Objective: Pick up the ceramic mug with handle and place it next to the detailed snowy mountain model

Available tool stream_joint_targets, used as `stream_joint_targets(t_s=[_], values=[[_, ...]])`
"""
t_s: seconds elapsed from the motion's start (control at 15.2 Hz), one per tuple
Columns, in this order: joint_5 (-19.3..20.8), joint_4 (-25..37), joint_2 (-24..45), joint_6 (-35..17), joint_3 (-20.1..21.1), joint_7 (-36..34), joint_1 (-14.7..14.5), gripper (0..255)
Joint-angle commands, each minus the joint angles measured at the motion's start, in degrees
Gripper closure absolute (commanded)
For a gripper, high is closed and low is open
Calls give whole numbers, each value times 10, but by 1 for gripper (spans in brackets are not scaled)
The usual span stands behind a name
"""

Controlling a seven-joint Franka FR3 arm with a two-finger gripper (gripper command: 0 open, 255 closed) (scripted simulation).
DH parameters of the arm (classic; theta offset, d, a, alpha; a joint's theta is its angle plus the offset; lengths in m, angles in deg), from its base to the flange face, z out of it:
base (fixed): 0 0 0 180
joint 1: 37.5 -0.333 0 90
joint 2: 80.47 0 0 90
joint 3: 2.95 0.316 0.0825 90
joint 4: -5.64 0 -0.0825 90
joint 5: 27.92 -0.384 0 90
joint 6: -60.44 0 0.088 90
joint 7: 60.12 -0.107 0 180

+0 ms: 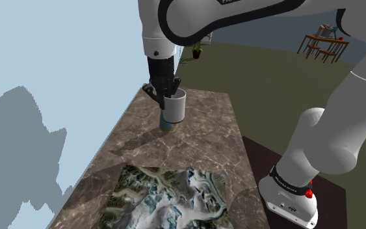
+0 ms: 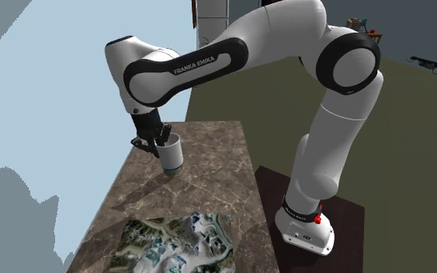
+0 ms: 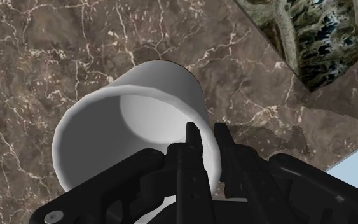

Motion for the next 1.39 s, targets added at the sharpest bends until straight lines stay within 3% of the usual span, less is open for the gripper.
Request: stream_joint_targets(t_s=[0.0,1.32], values=[[0,-17,-1,-16,0,0,0,255],[13,-119,49,-167,3,-12,-1,255]])
